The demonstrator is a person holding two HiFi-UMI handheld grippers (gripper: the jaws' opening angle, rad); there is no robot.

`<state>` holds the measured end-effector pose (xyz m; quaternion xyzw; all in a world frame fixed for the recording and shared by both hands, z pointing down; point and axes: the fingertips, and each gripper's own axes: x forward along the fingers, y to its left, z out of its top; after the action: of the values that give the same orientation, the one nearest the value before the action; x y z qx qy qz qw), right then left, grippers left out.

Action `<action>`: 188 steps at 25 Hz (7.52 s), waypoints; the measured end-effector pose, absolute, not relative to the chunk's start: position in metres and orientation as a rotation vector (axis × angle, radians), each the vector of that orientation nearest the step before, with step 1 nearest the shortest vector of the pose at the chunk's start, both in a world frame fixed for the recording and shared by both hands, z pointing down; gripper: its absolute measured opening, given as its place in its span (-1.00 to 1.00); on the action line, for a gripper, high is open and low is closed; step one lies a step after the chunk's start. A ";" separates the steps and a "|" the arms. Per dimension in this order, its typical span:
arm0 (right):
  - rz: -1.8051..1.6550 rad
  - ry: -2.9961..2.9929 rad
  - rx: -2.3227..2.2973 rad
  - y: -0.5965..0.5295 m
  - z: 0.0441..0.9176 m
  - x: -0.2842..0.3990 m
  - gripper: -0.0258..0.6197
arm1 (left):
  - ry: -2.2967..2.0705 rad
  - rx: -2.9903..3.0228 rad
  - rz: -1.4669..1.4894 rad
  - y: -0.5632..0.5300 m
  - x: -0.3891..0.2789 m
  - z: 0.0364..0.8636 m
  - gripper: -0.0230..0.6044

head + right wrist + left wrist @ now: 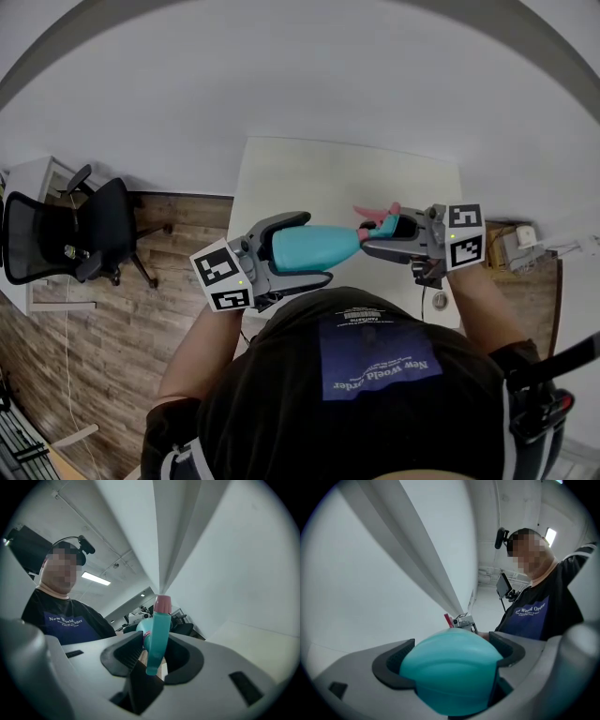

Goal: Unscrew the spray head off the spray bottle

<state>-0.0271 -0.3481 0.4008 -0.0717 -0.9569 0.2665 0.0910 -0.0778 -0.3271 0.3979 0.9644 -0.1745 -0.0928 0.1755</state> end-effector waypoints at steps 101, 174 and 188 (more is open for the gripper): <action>2.093 -2.258 -0.676 -0.340 0.420 -0.017 -0.10 | -0.587 3.603 0.418 -0.290 -0.051 0.389 0.67; -0.651 -2.678 -0.143 -0.322 0.374 -0.010 -0.38 | -0.296 2.494 -0.490 -0.329 -0.086 0.400 0.67; 0.612 -3.100 -0.016 -0.369 0.350 0.048 -0.38 | -0.479 2.756 -0.485 -0.329 -0.096 0.379 0.67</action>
<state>0.0475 -0.3694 0.3496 -0.0051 -0.9810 0.1938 -0.0090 -0.0965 -0.3293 0.3788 0.9597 -0.1667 -0.1689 0.1509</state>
